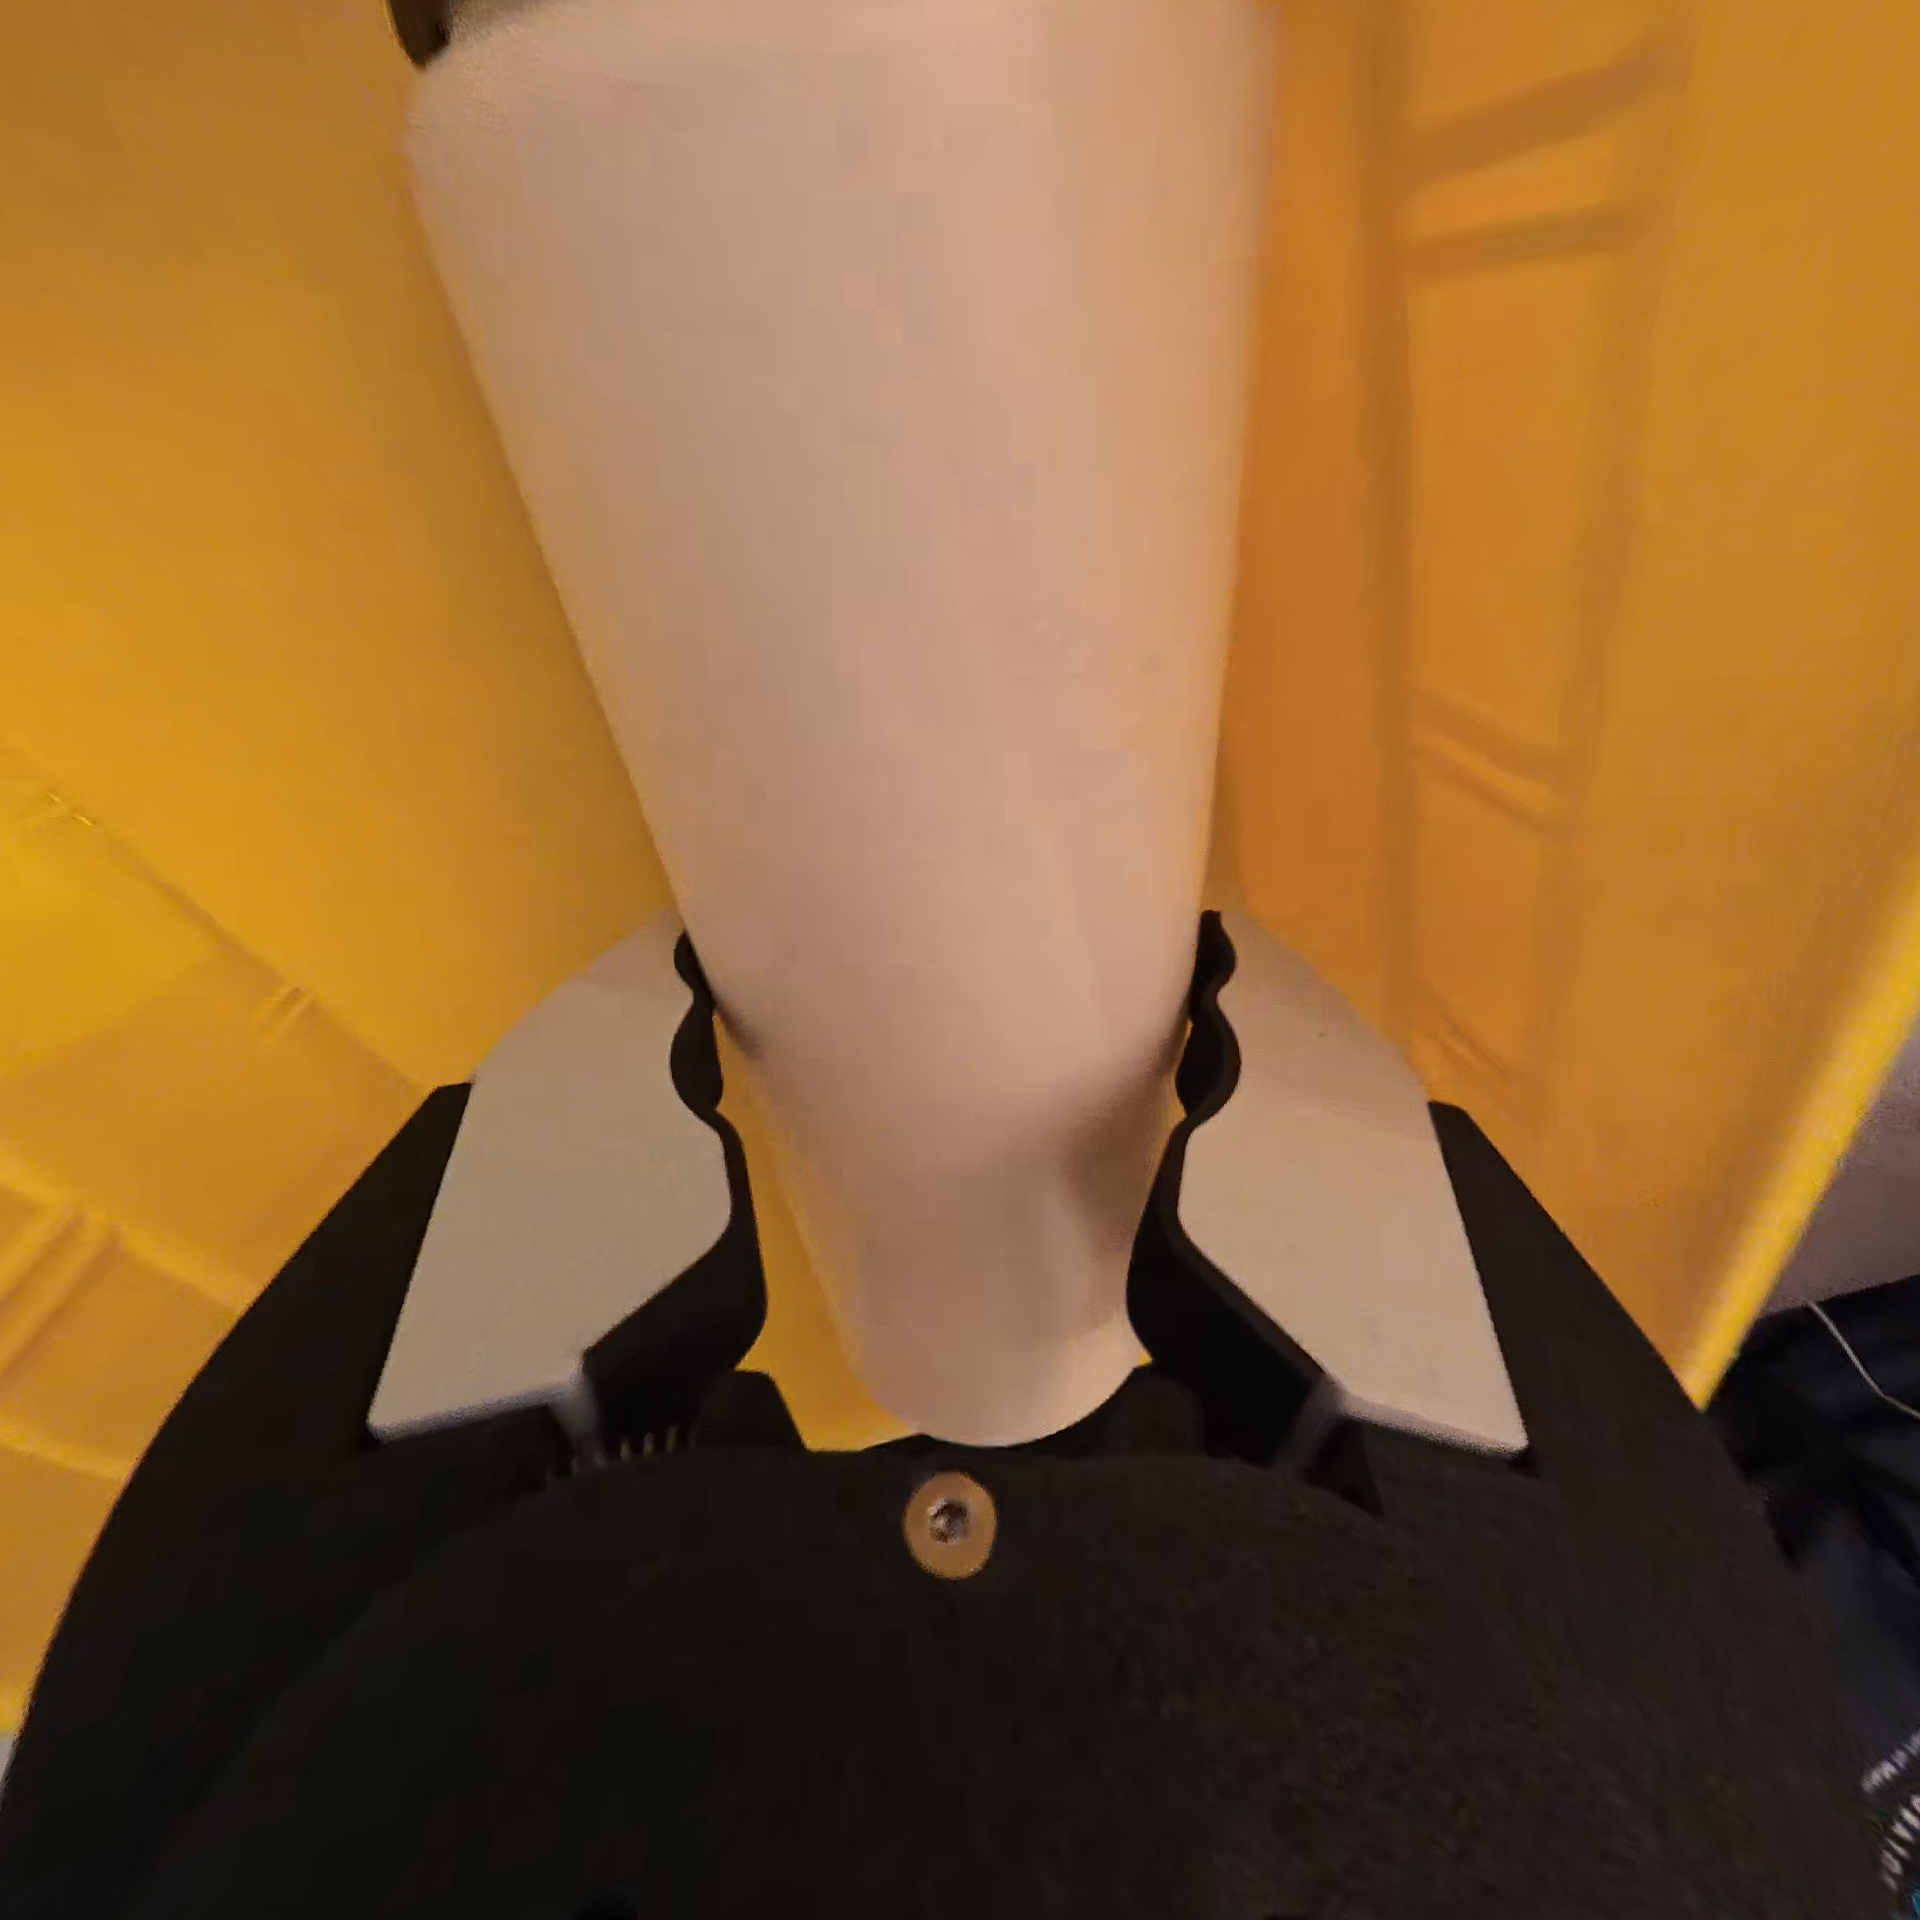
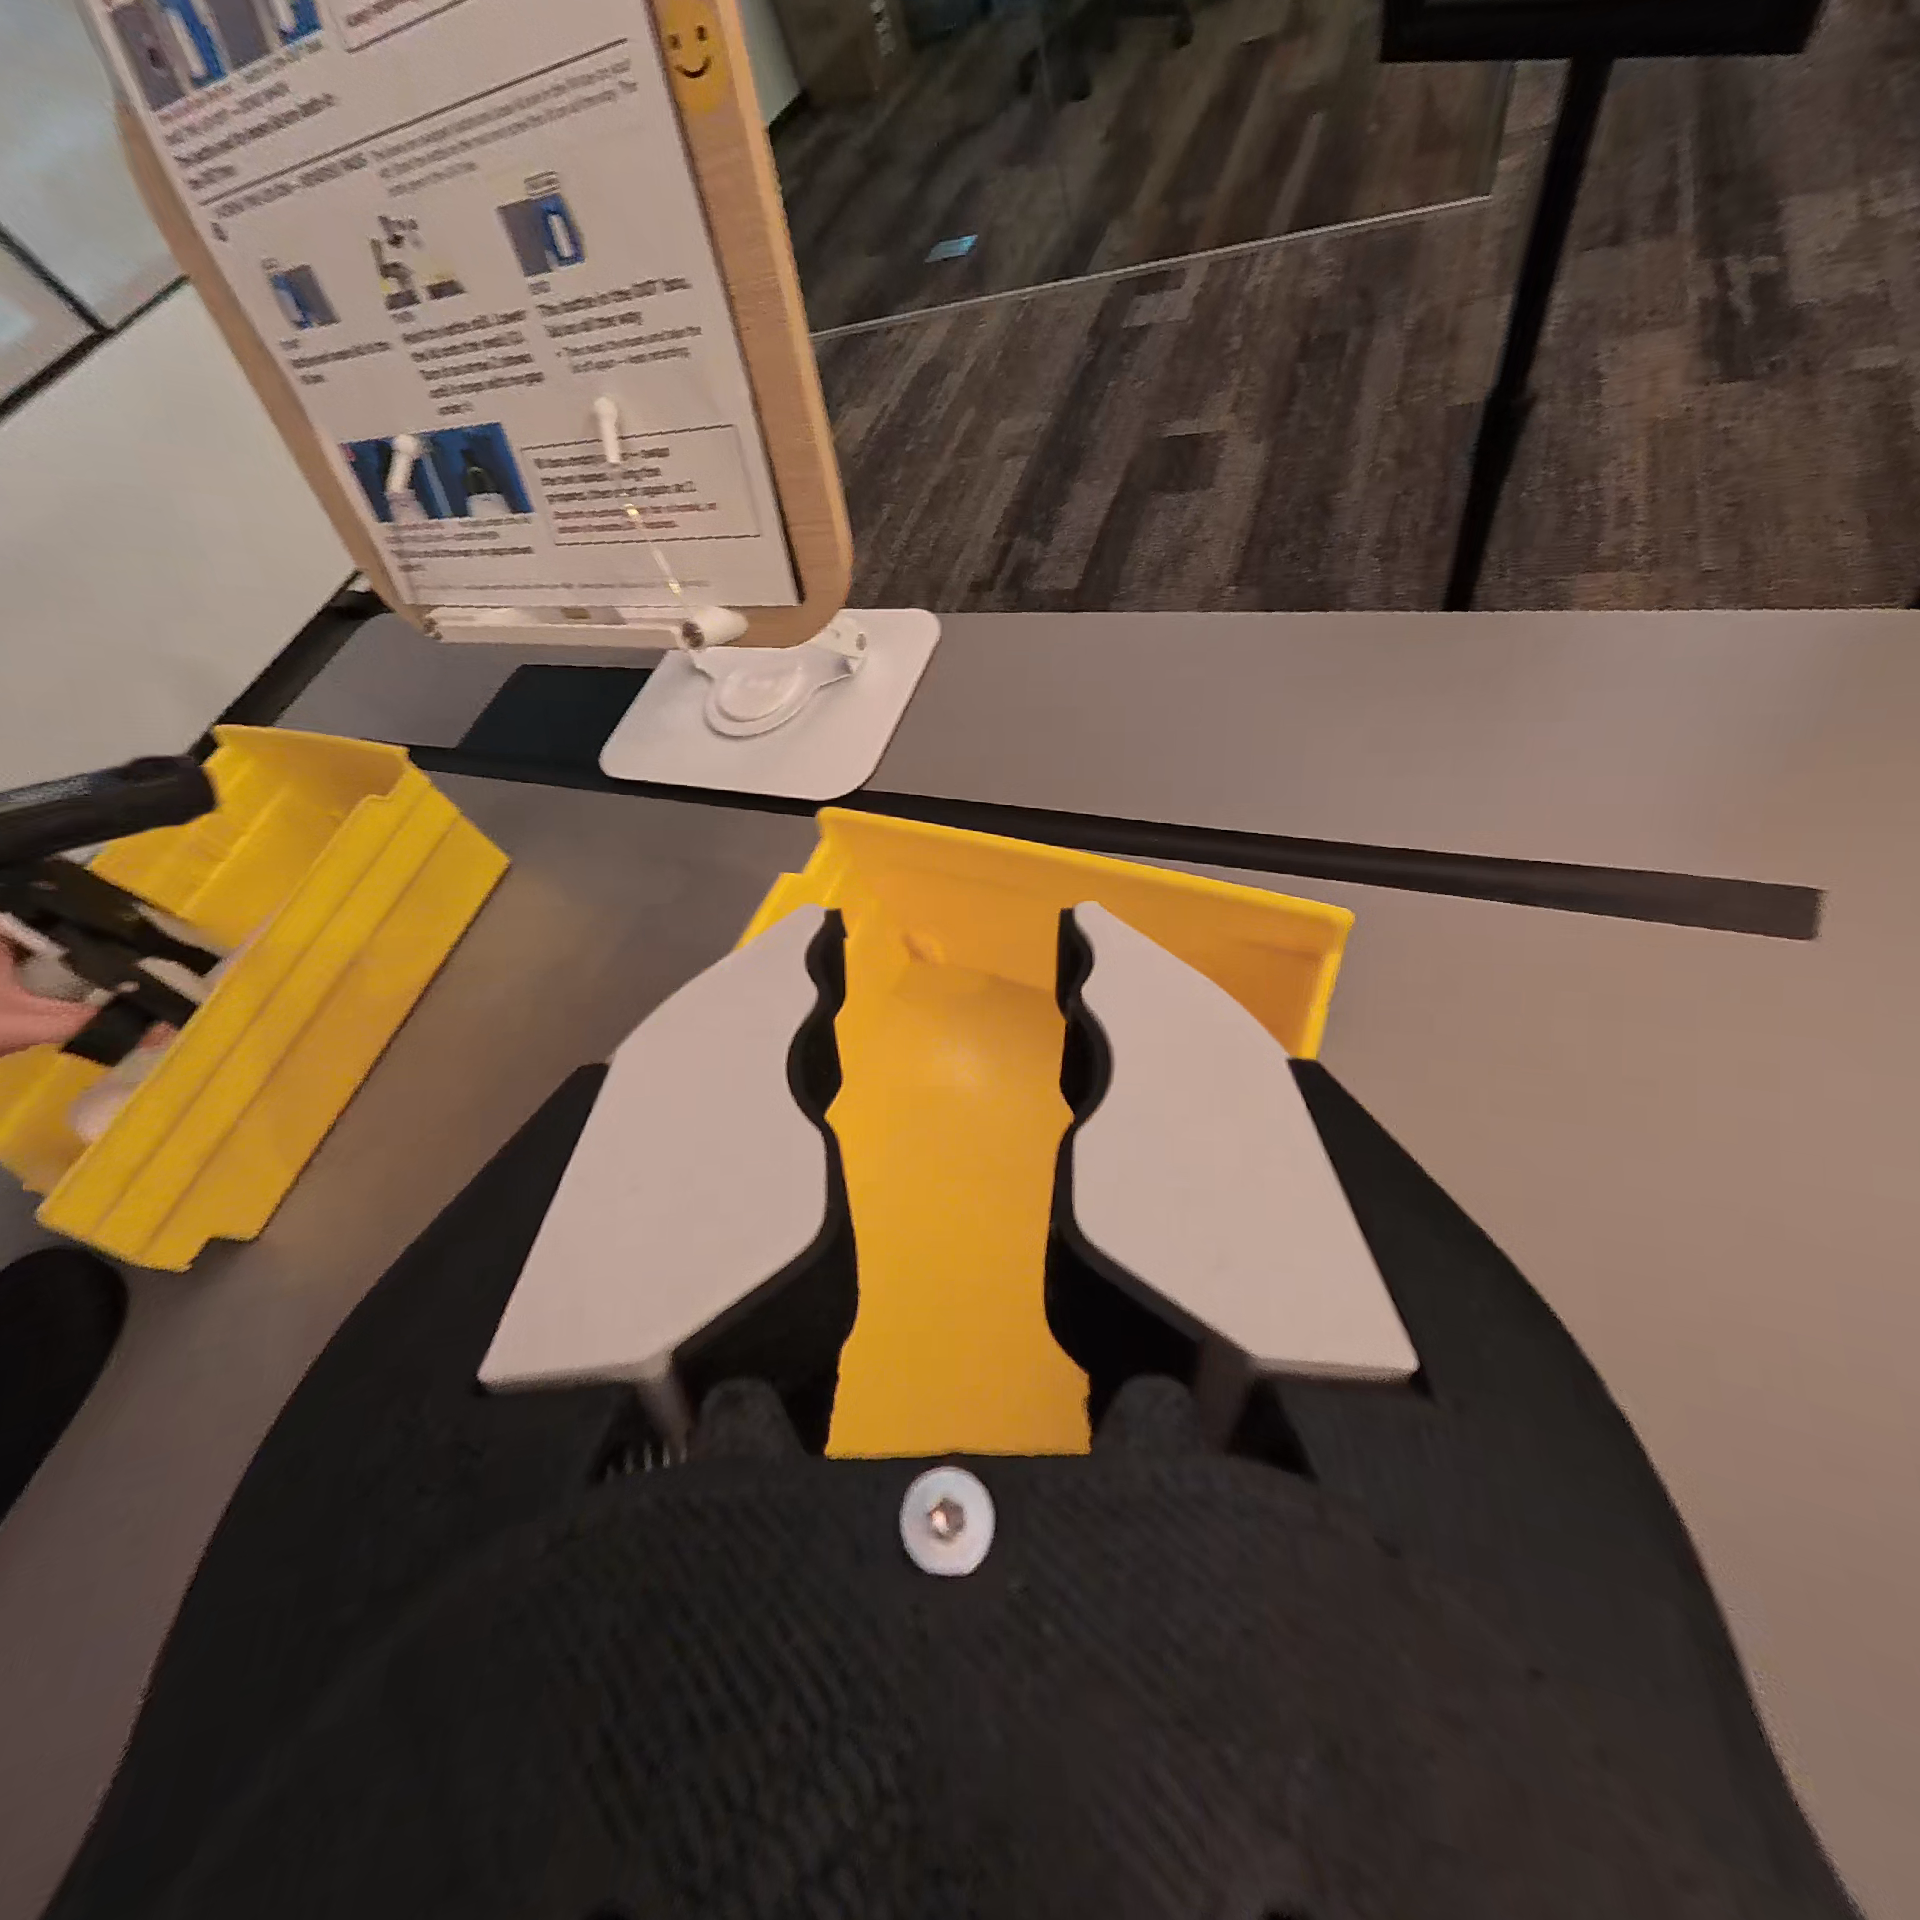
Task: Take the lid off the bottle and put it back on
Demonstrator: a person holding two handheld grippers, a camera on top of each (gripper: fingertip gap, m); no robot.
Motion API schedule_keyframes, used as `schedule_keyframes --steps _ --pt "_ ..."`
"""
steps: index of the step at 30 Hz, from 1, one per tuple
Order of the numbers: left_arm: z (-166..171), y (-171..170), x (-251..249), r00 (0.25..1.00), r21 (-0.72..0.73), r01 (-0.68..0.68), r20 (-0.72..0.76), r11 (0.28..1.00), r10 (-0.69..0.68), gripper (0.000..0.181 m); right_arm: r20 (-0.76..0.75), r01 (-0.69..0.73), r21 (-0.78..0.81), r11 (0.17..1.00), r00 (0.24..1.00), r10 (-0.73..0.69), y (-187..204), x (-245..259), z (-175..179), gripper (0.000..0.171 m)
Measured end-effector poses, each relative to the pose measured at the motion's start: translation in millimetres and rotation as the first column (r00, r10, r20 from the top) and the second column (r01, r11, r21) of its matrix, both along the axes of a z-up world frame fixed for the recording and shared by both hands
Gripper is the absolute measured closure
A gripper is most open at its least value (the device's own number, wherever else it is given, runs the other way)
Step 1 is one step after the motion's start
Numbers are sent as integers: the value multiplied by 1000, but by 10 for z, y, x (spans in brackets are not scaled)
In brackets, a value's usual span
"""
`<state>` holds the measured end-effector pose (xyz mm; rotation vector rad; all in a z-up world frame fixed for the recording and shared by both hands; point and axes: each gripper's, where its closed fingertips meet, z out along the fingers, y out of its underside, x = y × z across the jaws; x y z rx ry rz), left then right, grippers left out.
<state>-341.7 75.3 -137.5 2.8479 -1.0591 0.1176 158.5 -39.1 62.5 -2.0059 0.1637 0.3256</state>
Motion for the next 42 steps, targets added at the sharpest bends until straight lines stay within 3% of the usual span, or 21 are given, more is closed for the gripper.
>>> schedule_keyframes --steps 7,13,16,18,21,23,26,32,34,37,40,42 --pt "58 154 -45 992 84 -31 125 996 21 95 -6 -158 54 986 987 159 86 -463 148 136" --pt "629 257 40 909 233 -62 415 971 -42 95 59 -340 134 931 940 335 209 -1216 337 138" --pt "1167 63 362 804 411 16 536 912 -256 94 154 -453 222 863 891 428 277 -1717 455 137" --pt "1559 -218 703 691 560 68 570 825 -444 94 208 -544 314 778 839 503 255 -2113 558 134" --pt "1904 -762 1284 479 693 106 593 713 -647 94 254 -657 382 650 751 610 146 -2599 613 104" --pt "1905 -1018 1633 368 735 89 603 672 -708 94 290 -676 426 601 731 617 108 -2745 654 82" --pt "1665 -1189 2018 294 747 26 629 664 -720 94 267 -703 456 547 694 669 -7 -2854 702 79" --pt "1144 -1170 2237 311 817 -41 558 576 -769 94 45 -739 301 603 643 765 69 -2952 328 78" --pt "1014 -1142 2230 332 813 -34 557 581 -761 94 36 -773 221 595 616 787 101 -3032 136 93" --pt "858 -1096 2189 354 811 -22 553 585 -754 94 78 -796 128 592 603 794 142 -3104 -67 94" --pt "1086 -1070 2114 306 830 -155 556 536 -773 91 131 -805 3 593 589 798 157 -3154 -309 94" --pt "1289 -1089 2041 254 848 -262 522 462 -814 86 154 -817 22 577 573 805 154 -3234 -309 94"
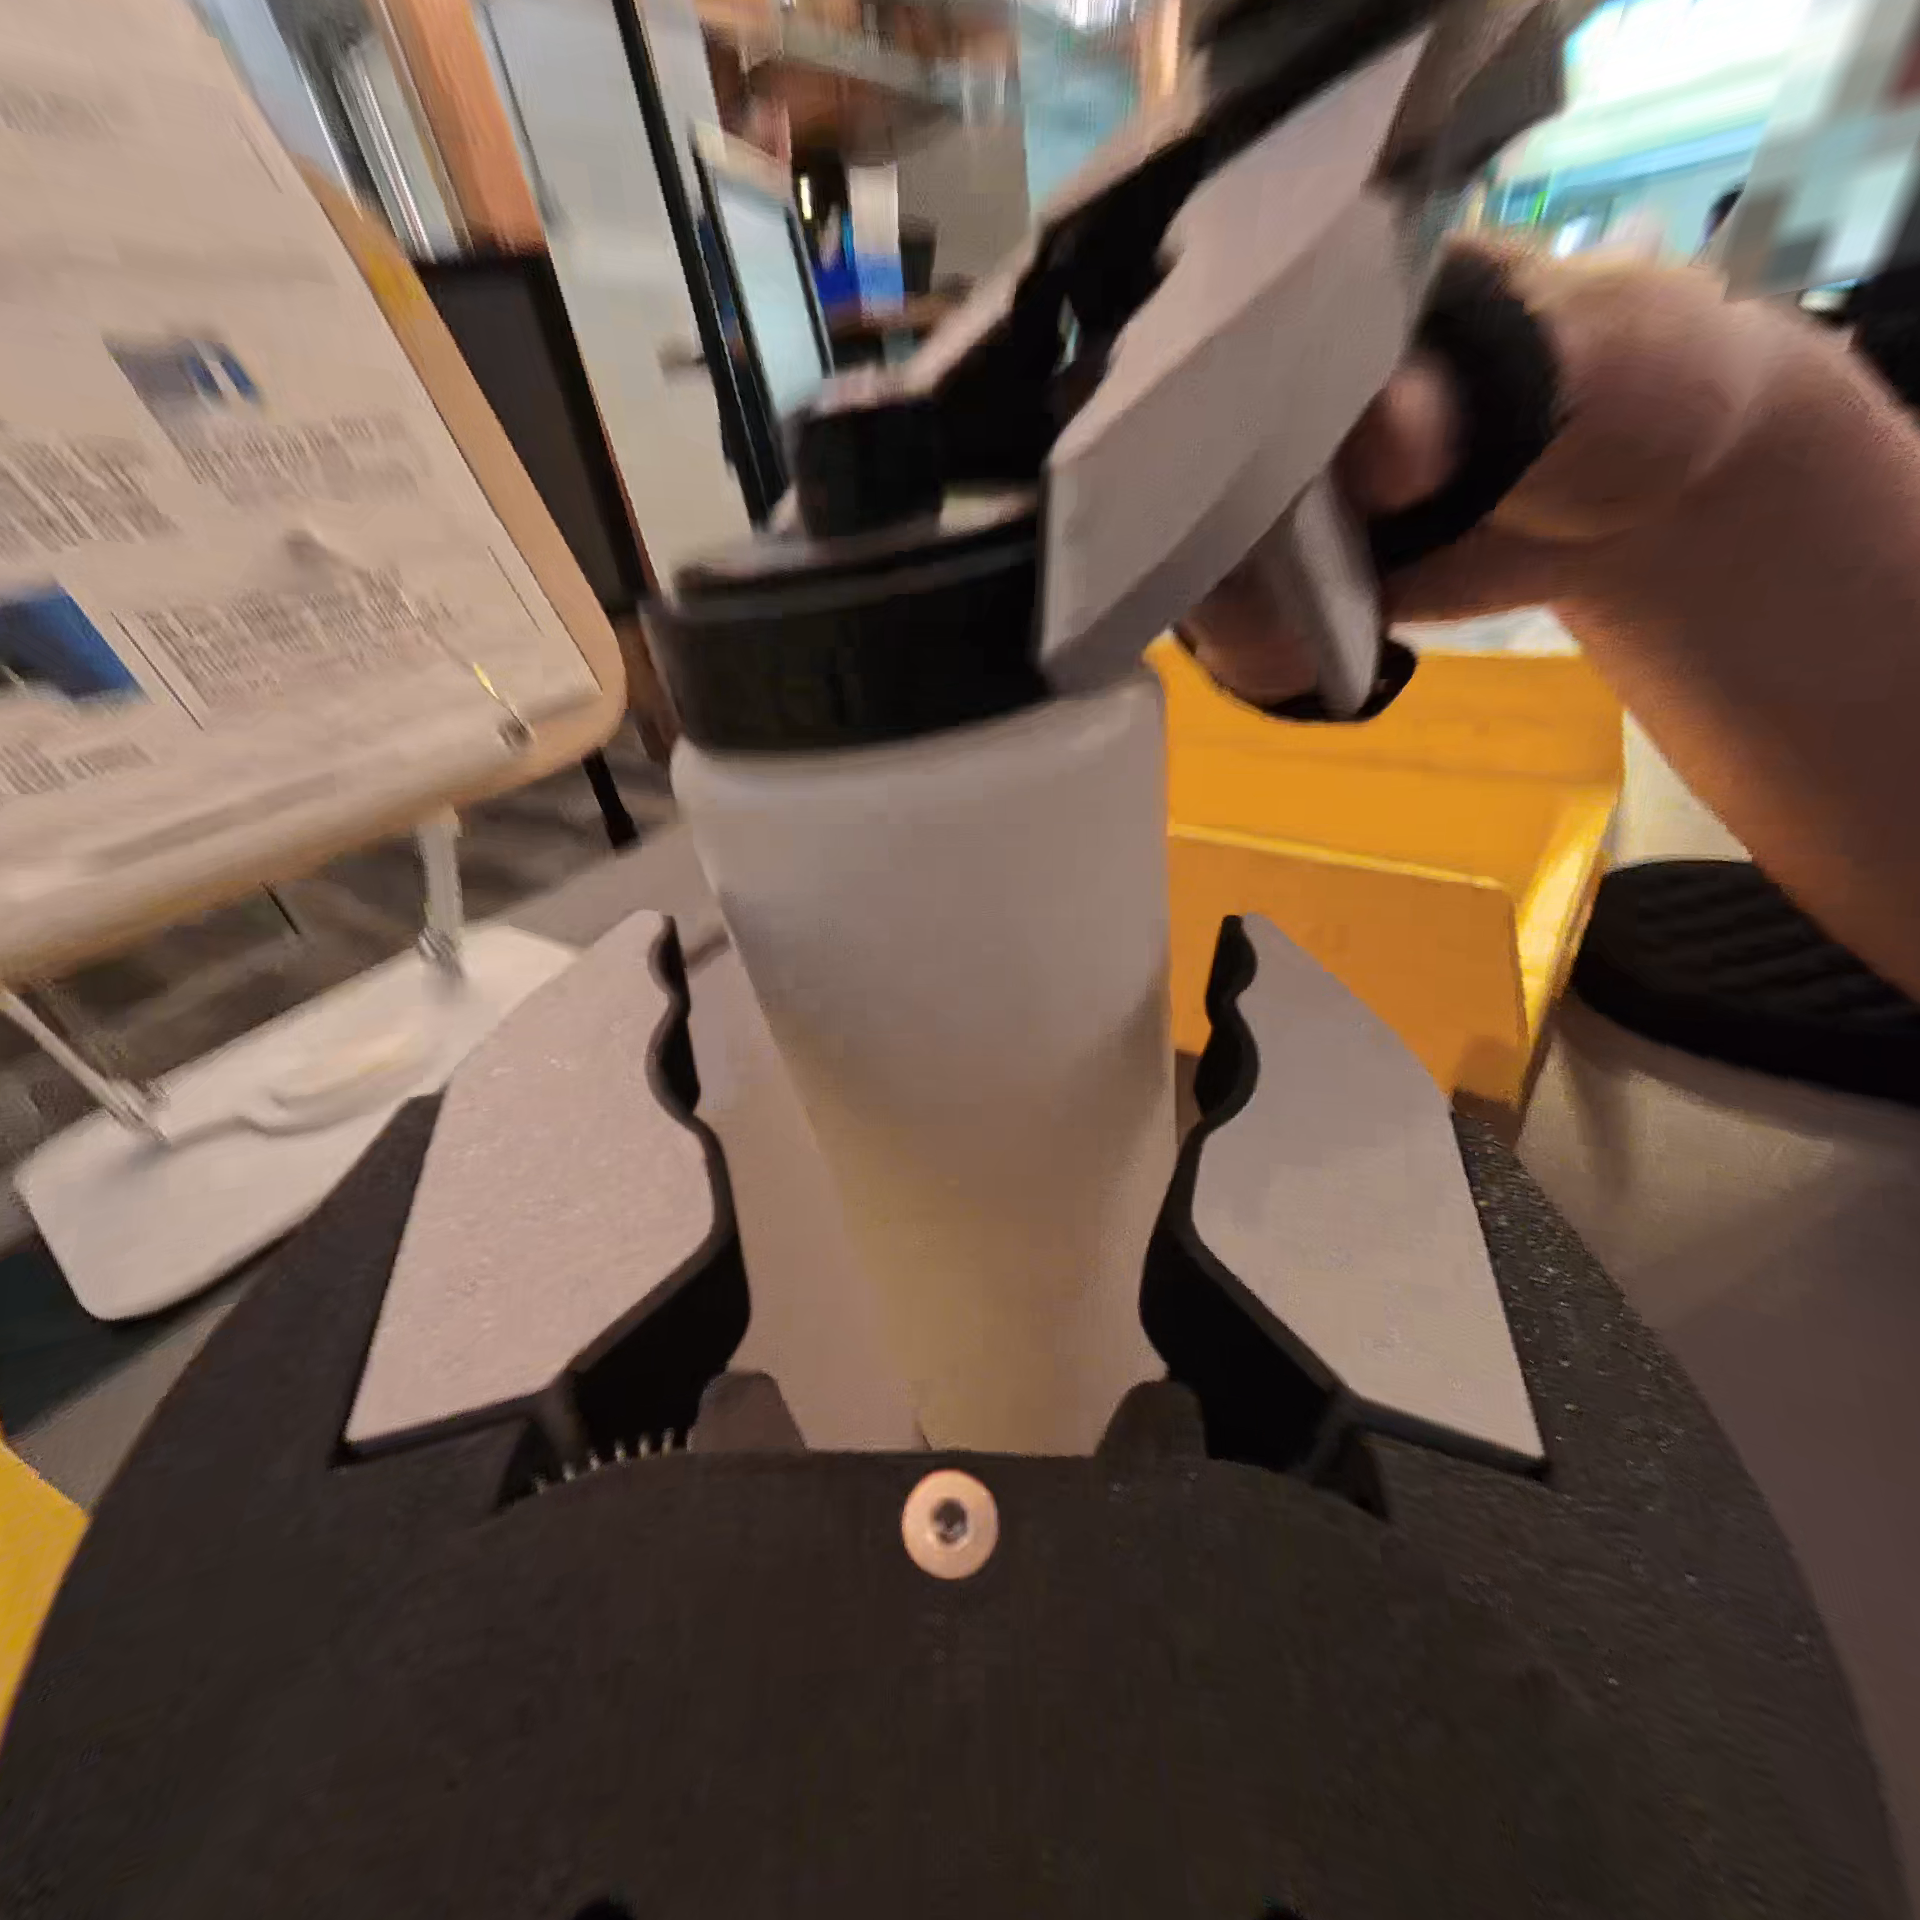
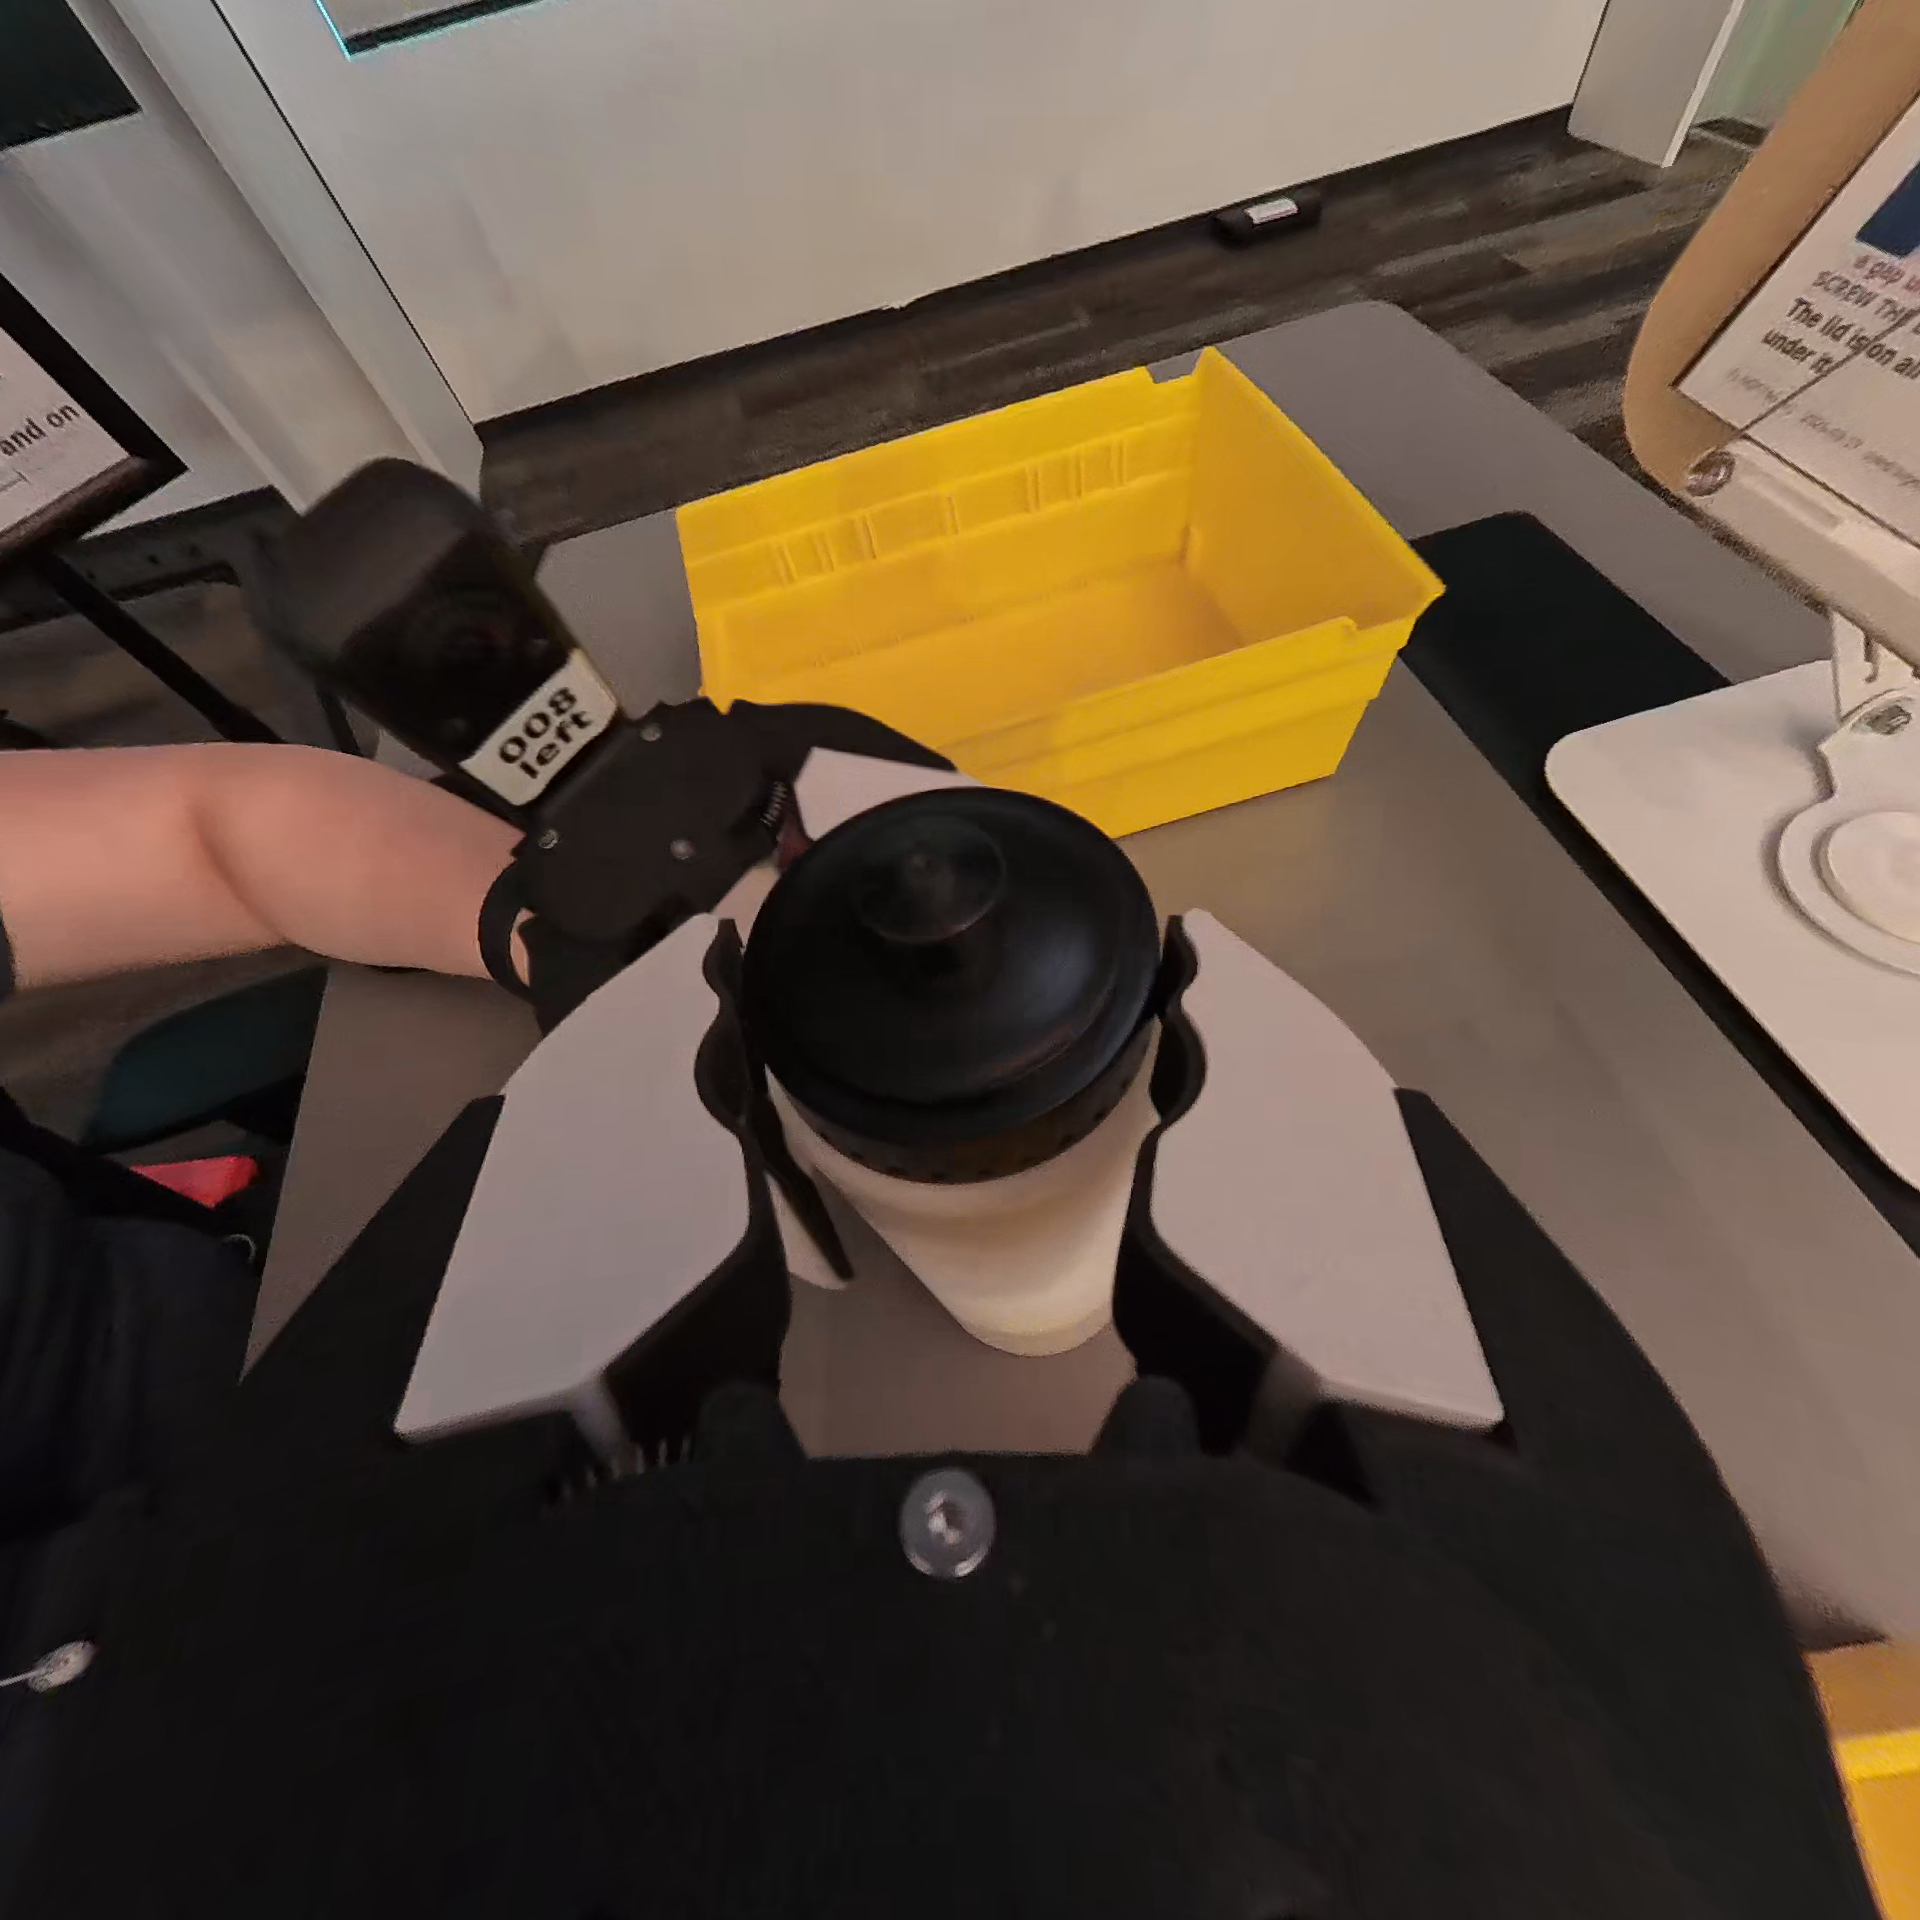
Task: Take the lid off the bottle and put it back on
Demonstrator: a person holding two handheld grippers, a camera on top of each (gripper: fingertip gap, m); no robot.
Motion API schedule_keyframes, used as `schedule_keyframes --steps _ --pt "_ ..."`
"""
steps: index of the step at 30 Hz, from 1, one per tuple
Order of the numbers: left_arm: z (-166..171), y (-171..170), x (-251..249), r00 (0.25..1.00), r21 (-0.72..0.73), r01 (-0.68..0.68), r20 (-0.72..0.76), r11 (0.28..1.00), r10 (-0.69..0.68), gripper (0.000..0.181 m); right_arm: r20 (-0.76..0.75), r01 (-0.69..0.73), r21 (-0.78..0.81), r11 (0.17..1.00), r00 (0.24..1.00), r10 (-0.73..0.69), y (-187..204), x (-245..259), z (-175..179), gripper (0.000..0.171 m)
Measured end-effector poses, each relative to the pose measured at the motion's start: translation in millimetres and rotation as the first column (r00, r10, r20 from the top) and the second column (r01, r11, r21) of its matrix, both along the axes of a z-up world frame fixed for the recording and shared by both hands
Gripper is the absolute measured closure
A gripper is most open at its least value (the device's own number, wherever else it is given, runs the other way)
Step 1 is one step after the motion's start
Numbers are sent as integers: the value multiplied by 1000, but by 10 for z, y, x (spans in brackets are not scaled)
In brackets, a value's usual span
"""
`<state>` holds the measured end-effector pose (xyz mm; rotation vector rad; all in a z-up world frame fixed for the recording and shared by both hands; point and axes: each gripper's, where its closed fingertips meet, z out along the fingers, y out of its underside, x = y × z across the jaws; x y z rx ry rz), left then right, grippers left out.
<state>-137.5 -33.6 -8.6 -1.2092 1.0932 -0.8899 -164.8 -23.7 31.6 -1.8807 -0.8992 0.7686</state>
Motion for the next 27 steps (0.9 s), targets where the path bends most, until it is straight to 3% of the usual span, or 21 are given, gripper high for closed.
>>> schedule_keyframes --steps 2,6,9,12,16,27 --pt "5 25 -1 999 56 -36 -13 998 37 86 15 -1 -1 1000 1000 1 -3 -8 -4 94" --pt "-163 6 180 993 -6 -8 -118 1000 7 84 16 31 -29 999 999 -30 2 53 -10 94" --pt "-177 57 251 993 -19 -32 -115 999 30 91 48 88 -37 995 995 -86 23 74 -15 88" --pt "-189 62 254 992 -29 -43 -120 999 39 92 115 143 -23 990 984 -139 55 102 -50 93" --pt "-191 47 257 993 -34 -20 -121 999 16 92 167 122 -11 992 979 -119 32 107 -62 93" --pt "-177 44 353 992 -63 11 -123 998 -19 95 133 41 -34 999 990 -36 29 241 -63 93"
